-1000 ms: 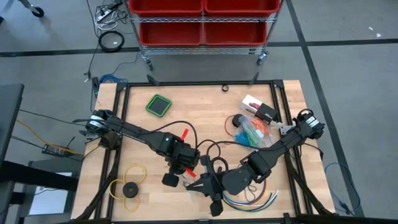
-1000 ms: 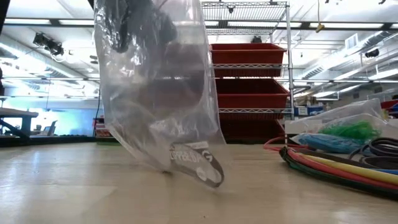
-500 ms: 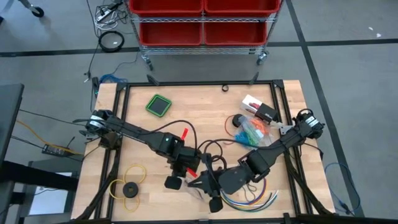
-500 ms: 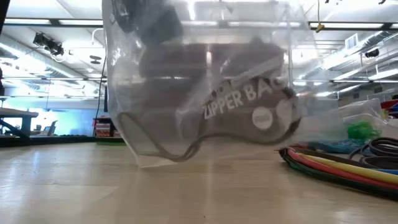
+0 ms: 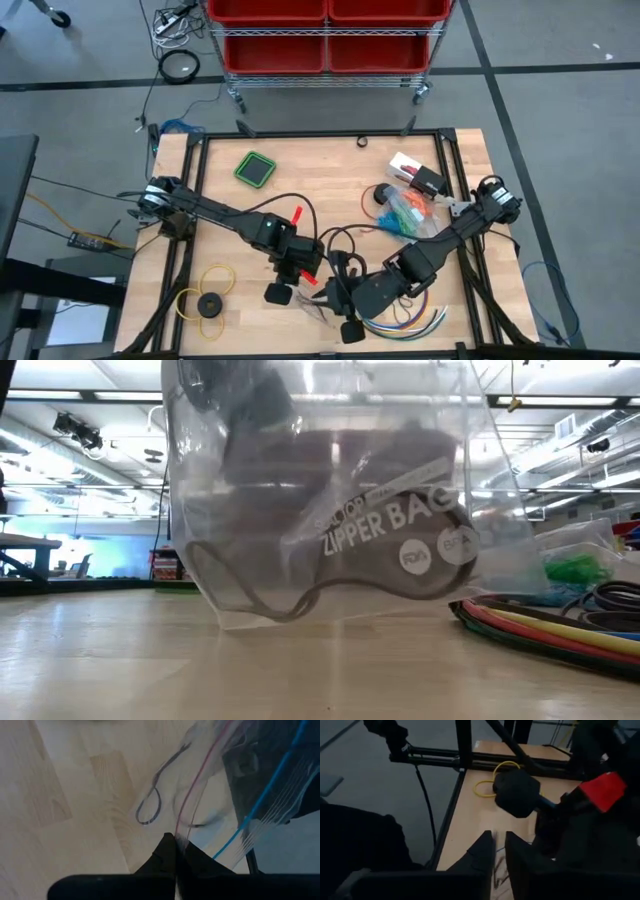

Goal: Sort rubber bands
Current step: Put the black rubber band into the transparent zip bag

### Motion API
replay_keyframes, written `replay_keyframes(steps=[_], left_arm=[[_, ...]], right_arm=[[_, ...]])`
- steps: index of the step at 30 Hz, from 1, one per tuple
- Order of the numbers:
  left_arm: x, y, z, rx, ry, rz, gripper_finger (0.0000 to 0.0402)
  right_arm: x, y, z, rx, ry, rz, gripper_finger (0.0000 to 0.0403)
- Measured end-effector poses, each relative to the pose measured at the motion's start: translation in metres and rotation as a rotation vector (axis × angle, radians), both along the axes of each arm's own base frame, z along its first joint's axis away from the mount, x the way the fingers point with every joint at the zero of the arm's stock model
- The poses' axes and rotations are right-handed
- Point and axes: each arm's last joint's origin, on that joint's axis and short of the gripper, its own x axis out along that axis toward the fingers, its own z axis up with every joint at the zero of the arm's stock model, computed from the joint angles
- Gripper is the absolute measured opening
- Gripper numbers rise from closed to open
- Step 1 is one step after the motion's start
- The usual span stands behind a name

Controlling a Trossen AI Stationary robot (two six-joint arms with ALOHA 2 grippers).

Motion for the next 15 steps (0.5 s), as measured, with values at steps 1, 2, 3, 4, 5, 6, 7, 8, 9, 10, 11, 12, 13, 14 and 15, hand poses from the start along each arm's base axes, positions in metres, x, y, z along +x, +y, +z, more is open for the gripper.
replay_keyframes(steps=[1, 2, 3, 4, 5, 6, 7, 8, 9, 10, 11, 12, 13, 14, 15], left_arm=[[0.000, 0.000, 0.000, 0.000, 0.000, 0.000, 0.0001], [0.000, 0.000, 0.000, 0.000, 0.000, 0.000, 0.0001], [0.000, 0.000, 0.000, 0.000, 0.000, 0.000, 0.0001], [0.000, 0.000, 0.000, 0.000, 0.000, 0.000, 0.0001], [0.000, 0.000, 0.000, 0.000, 0.000, 0.000, 0.0001], [0.000, 0.000, 0.000, 0.000, 0.000, 0.000, 0.0001], [0.000, 0.000, 0.000, 0.001, 0.000, 0.000, 0.0001], [0.000, 0.000, 0.000, 0.000, 0.000, 0.001, 0.0001], [0.000, 0.000, 0.000, 0.000, 0.001, 0.001, 0.0001], [0.000, 0.000, 0.000, 0.000, 0.001, 0.001, 0.0001], [0.000, 0.000, 0.000, 0.000, 0.002, 0.001, 0.0001], [0.000, 0.000, 0.000, 0.000, 0.002, 0.001, 0.0001], [0.000, 0.000, 0.000, 0.000, 0.002, 0.001, 0.0001], [0.000, 0.000, 0.000, 0.001, 0.003, 0.001, 0.0001], [0.000, 0.000, 0.000, 0.001, 0.003, 0.001, 0.0001]], right_arm=[[-0.001, 0.001, 0.000, 0.002, 0.001, 0.002, 0.0046], [-0.001, 0.002, 0.000, 0.007, 0.002, 0.002, 0.0054], [-0.001, 0.002, 0.000, 0.010, 0.003, 0.001, 0.0062], [-0.002, 0.003, 0.000, 0.011, 0.003, 0.002, 0.0070], [-0.002, 0.003, 0.000, 0.012, 0.003, 0.003, 0.0077], [-0.003, 0.004, 0.000, 0.011, 0.007, 0.004, 0.0083], [-0.004, 0.004, -0.001, 0.012, 0.014, 0.002, 0.0089], [-0.005, 0.005, -0.002, 0.016, 0.030, -0.003, 0.0093], [-0.007, 0.005, -0.004, 0.015, 0.053, -0.009, 0.0096], [-0.010, 0.006, -0.007, 0.011, 0.080, -0.014, 0.0098], [-0.013, 0.007, -0.010, 0.004, 0.118, -0.023, 0.0099], [-0.018, 0.008, -0.014, -0.003, 0.161, -0.040, 0.0099], [-0.023, 0.009, -0.017, -0.013, 0.205, -0.063, 0.0098], [-0.029, 0.010, -0.023, -0.022, 0.248, -0.088, 0.0097], [-0.033, 0.011, -0.029, -0.026, 0.284, -0.111, 0.0097]])
